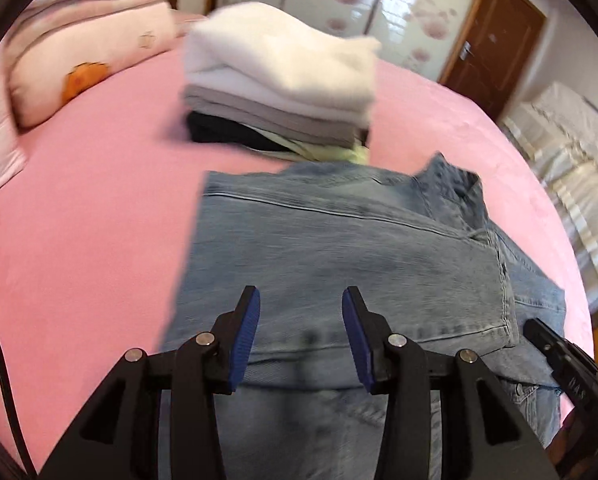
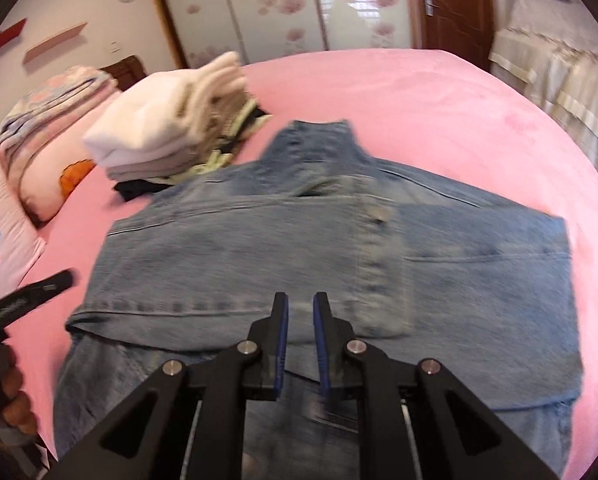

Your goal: Fold large clothes

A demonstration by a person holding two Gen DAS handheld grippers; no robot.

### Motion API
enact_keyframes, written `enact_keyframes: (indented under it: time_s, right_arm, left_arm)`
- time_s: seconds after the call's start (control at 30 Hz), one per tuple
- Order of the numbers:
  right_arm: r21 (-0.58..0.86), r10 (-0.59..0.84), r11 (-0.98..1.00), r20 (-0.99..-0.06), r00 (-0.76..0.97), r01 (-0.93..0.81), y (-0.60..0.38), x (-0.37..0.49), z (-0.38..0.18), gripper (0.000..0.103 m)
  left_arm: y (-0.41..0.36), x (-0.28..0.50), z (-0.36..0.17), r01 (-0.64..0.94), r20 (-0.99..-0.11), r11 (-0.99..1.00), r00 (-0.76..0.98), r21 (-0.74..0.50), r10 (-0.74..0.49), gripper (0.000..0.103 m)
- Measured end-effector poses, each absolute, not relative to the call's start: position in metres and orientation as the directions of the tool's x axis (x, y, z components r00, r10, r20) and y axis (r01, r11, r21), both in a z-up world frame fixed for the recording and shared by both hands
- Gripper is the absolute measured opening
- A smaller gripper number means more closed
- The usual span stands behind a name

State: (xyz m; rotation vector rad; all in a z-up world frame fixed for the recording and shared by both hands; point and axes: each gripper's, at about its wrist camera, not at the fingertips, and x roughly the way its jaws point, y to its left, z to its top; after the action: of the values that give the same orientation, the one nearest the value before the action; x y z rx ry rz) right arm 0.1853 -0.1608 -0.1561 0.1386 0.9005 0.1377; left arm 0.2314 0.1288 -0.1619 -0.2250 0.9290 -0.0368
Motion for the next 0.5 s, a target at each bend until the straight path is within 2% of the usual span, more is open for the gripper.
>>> enact_keyframes:
  time_s: [0.13,0.23,0.37,0.43,0.47,0.5]
  right_arm:
    - [0.188,0.22,0.975,-0.758,0.614,-0.118,-0.128,0.201,-0.164,0.013]
    - [0.192,0.246,0.969,-0.767,0.593,-0.153,-0.114,0.215,-0.179,0.013]
    - [0.125,0.189,0.98,-0.815,0.548,-0.152,-0.124,0.228,-0.209,0.012]
    - [0.103,0.138,0.99,-0.821,0.555,-0.095,-0.151,0.227,-0.218,0.008]
    - [0.127,0.139,0.99,-0.817,0.56,-0.059,-0.17,0.226,-0.219,0.001]
    - [0.129,0.121,0.991,-0.821,0.559,-0.025,-0.184,0.225,-0.219,0.0]
  left_arm:
    - [0.1,0.254,-0.18,-0.047,-0.81,0.974,0.565,-0.221,-0.156,0.041]
    - [0.097,0.265,-0.201,-0.071,-0.835,0.981,0.538,-0.183,-0.117,0.041]
    - [0.11,0.268,-0.226,-0.075,-0.852,0.982,0.511,-0.173,-0.111,0.041]
    - [0.122,0.26,-0.229,-0.057,-0.837,0.982,0.533,-0.178,-0.121,0.037]
    - [0.127,0.257,-0.23,-0.051,-0.833,0.983,0.54,-0.176,-0.121,0.036]
    - [0.133,0.254,-0.231,-0.054,-0.83,0.984,0.545,-0.171,-0.114,0.036]
